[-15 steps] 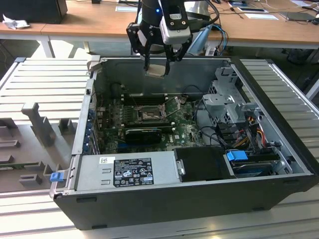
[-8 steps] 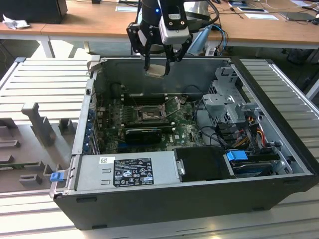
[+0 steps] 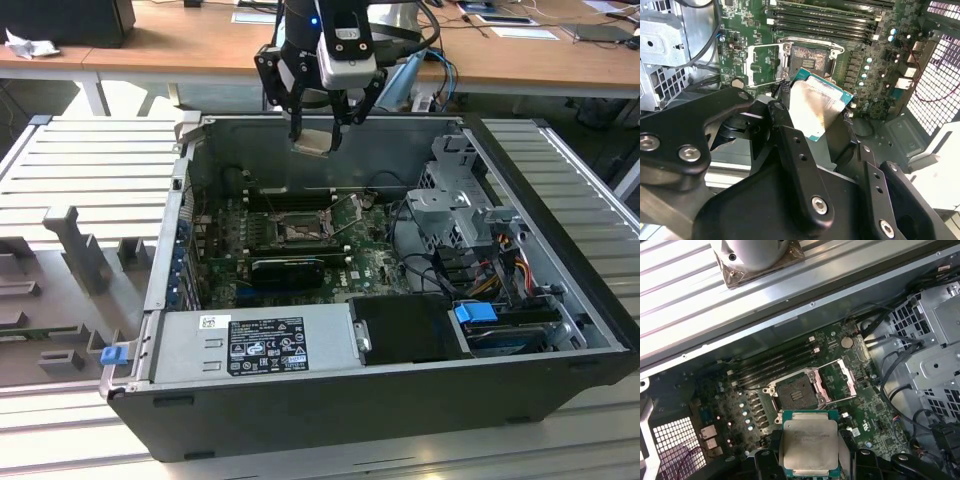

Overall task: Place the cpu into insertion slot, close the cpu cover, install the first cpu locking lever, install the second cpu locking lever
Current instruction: 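Place the cpu into insertion slot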

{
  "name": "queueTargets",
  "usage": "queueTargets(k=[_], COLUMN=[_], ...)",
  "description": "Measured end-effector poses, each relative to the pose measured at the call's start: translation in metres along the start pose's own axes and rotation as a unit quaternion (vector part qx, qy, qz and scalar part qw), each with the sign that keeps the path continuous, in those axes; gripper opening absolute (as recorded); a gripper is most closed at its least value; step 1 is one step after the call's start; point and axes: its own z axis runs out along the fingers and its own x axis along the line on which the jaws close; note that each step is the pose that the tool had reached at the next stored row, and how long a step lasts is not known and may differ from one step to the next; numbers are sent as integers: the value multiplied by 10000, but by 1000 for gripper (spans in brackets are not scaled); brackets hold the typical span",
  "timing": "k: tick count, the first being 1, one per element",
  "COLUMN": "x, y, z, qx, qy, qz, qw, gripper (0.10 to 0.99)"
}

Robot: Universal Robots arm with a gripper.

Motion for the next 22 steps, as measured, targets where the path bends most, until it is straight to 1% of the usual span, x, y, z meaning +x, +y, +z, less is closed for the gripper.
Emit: queueTargets(k=[7, 15, 22], x=[0, 0, 0], y=[0, 0, 0], z=[2, 3, 5], qx=[-3, -5, -9], qy=[-14, -25, -40], qz=[160, 274, 443], qw=[9999, 9996, 9990], gripper=[529, 529, 529])
